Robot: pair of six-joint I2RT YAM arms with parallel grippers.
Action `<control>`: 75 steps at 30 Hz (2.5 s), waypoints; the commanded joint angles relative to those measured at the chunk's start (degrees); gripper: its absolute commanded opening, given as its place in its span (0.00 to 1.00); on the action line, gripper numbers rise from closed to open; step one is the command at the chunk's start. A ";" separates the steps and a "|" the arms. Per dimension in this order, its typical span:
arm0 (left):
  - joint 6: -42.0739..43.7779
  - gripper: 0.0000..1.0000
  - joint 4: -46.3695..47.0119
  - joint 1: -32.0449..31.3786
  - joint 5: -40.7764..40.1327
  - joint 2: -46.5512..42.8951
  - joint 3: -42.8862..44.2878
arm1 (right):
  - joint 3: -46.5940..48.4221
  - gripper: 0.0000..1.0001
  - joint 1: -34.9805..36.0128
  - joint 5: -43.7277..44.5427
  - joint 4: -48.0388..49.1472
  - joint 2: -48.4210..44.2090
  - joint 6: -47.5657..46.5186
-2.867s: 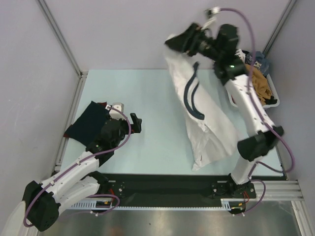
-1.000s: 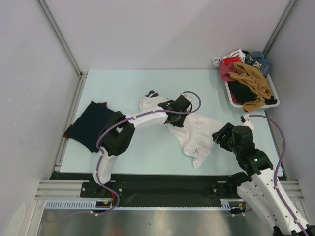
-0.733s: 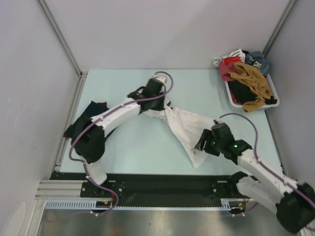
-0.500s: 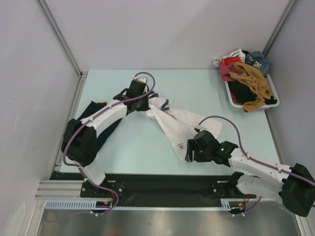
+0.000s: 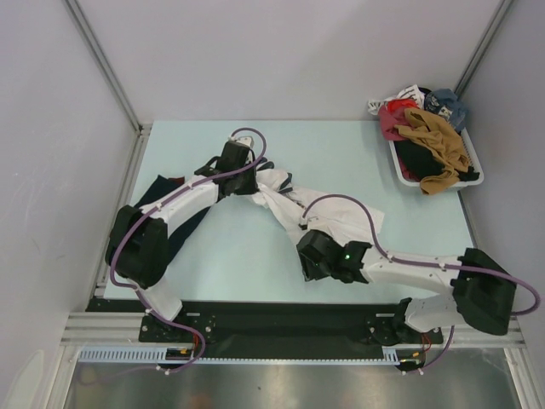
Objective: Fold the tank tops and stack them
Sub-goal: Flatten the tank top out
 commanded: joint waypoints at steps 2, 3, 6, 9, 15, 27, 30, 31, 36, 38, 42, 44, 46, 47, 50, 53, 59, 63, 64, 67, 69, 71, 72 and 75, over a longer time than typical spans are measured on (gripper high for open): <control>0.37 0.00 3.81 0.33 1.12 -1.74 -0.62 | 6.19 0.50 0.56 6.21 -0.22 6.78 -3.97; 0.37 0.00 3.99 0.33 1.12 -1.82 -0.88 | 6.72 0.51 0.73 7.35 -0.75 9.15 -3.97; 0.54 0.00 3.64 0.33 1.12 -2.00 -0.63 | 8.57 0.54 0.82 11.56 -4.17 11.97 -2.13; 0.63 0.00 3.64 0.42 1.12 -2.09 -0.62 | 7.96 0.54 0.99 10.89 -3.48 12.42 -2.21; 0.72 0.00 3.03 0.33 1.12 -2.18 0.08 | 6.99 0.33 1.78 11.05 -4.35 14.35 -0.29; -3.14 0.00 -5.22 6.46 1.12 -4.99 11.48 | 21.65 0.00 -23.72 9.75 -10.96 -6.36 -8.09; -3.85 0.00 -10.32 9.98 2.97 -6.83 21.15 | 31.83 0.00 -34.12 1.75 -12.17 -8.41 -11.35; -3.94 0.00 -12.16 10.52 2.62 -7.79 23.26 | 38.48 0.00 -35.64 0.52 -13.22 -8.41 -12.14; -2.54 0.00 -15.08 10.88 2.87 -18.22 32.07 | 54.08 0.00 -36.45 -6.43 -17.09 -9.98 -18.46; -2.18 0.00 -12.54 10.62 5.85 -23.16 29.28 | 58.47 0.00 -36.36 -10.19 -17.36 -12.70 -19.09; -0.25 0.00 -9.37 7.11 4.99 -38.81 24.25 | 61.74 0.00 -36.45 -16.00 -16.48 -19.64 -19.62; -0.25 0.00 -10.15 6.57 4.99 -44.16 23.72 | 62.62 0.00 -36.45 -18.90 -16.66 -23.33 -19.53; -0.25 0.00 -10.77 6.57 6.48 -46.90 23.63 | 64.03 0.00 -36.45 -22.06 -17.10 -25.10 -19.27; -0.33 0.00 -11.12 6.48 6.75 -48.91 23.63 | 64.38 0.00 -36.45 -23.04 -17.45 -26.50 -19.01; -0.95 0.01 -11.65 6.57 7.71 -50.25 23.72 | 64.47 0.00 -36.45 -23.49 -18.32 -27.39 -18.04; -1.30 0.00 -11.39 6.57 8.15 -48.33 22.76 | 64.38 0.00 -36.36 -19.55 -19.99 -26.08 -18.56; -2.71 0.01 -8.94 6.57 9.48 -39.82 15.49 | 61.59 0.00 -36.36 -7.24 -22.29 -18.18 -19.18; -3.41 0.02 -1.13 6.57 7.63 -33.13 6.51 | 52.27 0.00 -39.68 -4.94 -15.10 -10.89 -18.66; -3.67 0.00 3.16 6.66 7.28 -31.11 5.02 | 50.34 0.00 -44.83 -9.90 -12.64 -6.78 -17.87; -4.11 0.00 11.79 6.57 5.17 -20.23 2.28 | 46.81 0.00 -54.25 -20.45 -3.15 5.68 -11.48; -4.20 0.01 15.13 7.10 4.29 -9.95 5.77 | 48.63 0.00 -56.74 -23.13 4.15 11.69 -9.26; -4.11 0.02 16.12 7.62 3.50 0.86 13.76 | 52.76 0.00 -58.06 -23.14 9.08 22.46 -7.76; -4.46 0.02 16.03 8.41 2.89 4.55 17.27 | 60.09 0.00 -58.42 -22.01 9.53 26.97 -7.23; -6.22 0.89 8.71 10.17 4.55 19.67 36.14 | 71.82 0.48 -60.00 -17.88 9.10 41.66 -4.69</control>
